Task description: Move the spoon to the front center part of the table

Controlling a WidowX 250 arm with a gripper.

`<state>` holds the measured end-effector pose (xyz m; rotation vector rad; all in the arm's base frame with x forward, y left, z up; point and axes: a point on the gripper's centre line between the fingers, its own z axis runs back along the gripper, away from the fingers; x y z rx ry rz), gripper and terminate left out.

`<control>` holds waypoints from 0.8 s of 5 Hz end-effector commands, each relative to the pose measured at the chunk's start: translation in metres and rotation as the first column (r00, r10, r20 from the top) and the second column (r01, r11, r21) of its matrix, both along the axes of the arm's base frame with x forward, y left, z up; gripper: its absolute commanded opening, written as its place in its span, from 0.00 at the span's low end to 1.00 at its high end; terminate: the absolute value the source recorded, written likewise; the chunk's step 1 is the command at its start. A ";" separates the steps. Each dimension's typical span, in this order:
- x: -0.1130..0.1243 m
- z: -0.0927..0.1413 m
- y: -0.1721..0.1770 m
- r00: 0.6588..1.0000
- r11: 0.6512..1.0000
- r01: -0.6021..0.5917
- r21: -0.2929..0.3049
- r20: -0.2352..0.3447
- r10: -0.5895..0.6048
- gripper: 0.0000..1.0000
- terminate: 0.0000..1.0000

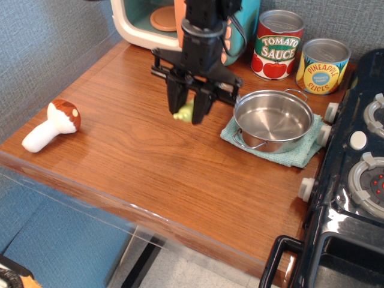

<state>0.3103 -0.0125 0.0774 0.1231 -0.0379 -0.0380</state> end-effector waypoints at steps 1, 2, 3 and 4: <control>-0.032 0.018 0.007 1.000 1.000 -0.019 -0.001 0.023 0.019 0.00 0.00; -0.039 0.018 0.012 0.999 0.999 -0.033 0.007 -0.007 0.033 0.00 0.00; -0.045 0.019 0.017 0.999 0.999 -0.040 0.009 -0.022 0.040 0.00 0.00; -0.048 0.017 0.021 0.999 0.999 -0.040 0.001 -0.035 0.040 0.00 0.00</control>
